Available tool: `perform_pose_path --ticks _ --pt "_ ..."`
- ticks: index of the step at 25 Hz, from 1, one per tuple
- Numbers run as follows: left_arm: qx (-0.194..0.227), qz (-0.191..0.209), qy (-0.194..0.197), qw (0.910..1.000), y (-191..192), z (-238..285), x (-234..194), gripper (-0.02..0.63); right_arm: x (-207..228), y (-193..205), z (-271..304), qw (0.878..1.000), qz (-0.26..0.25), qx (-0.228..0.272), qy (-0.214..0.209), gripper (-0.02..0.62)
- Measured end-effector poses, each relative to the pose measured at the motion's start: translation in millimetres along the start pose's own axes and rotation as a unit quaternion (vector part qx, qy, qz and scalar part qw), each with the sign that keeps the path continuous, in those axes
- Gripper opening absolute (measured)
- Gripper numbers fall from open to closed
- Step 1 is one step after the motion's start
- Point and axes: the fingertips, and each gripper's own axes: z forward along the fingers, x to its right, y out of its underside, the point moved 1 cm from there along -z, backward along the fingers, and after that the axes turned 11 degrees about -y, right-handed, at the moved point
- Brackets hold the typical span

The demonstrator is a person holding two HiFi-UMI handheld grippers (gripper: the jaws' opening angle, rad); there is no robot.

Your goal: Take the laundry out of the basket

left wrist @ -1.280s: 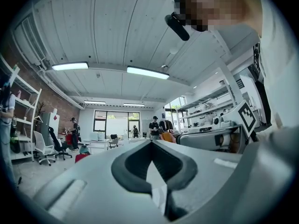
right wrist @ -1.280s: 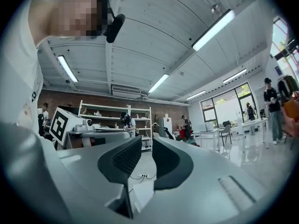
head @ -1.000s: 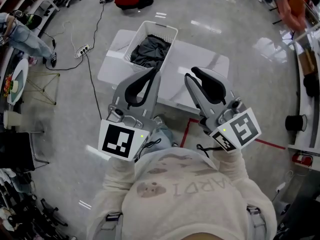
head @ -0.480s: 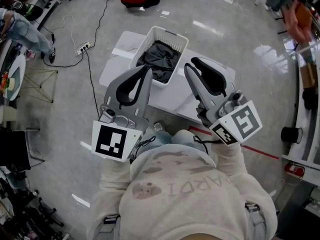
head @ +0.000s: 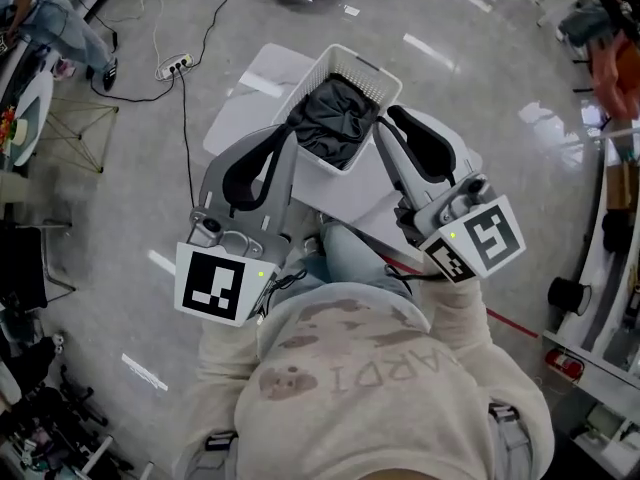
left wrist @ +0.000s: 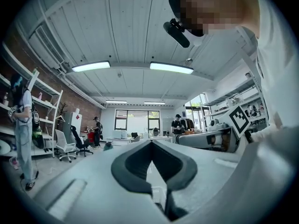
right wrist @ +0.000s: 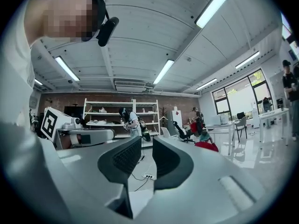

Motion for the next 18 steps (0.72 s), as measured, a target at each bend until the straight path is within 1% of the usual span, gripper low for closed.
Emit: perform_pose_path --ticks 5,10,13,18 --pt "-0.013 -0.007 -0.023 0.9996 8 20 -23 0.002 31 21 37 0.999 0.015 -0.033 -0.021 0.117" --pt "-0.013 -0.011 -0.037 0.9992 16 46 -37 0.000 68 58 72 0.995 0.012 -0.092 -0.045 0.153" --pt "-0.017 -0.013 -0.052 0.9984 21 61 -43 0.000 86 90 90 0.987 0.015 -0.143 -0.067 0.164" --pt "-0.024 -0.008 -0.071 0.9971 35 83 -56 0.001 109 151 119 0.970 0.025 -0.218 -0.108 0.167"
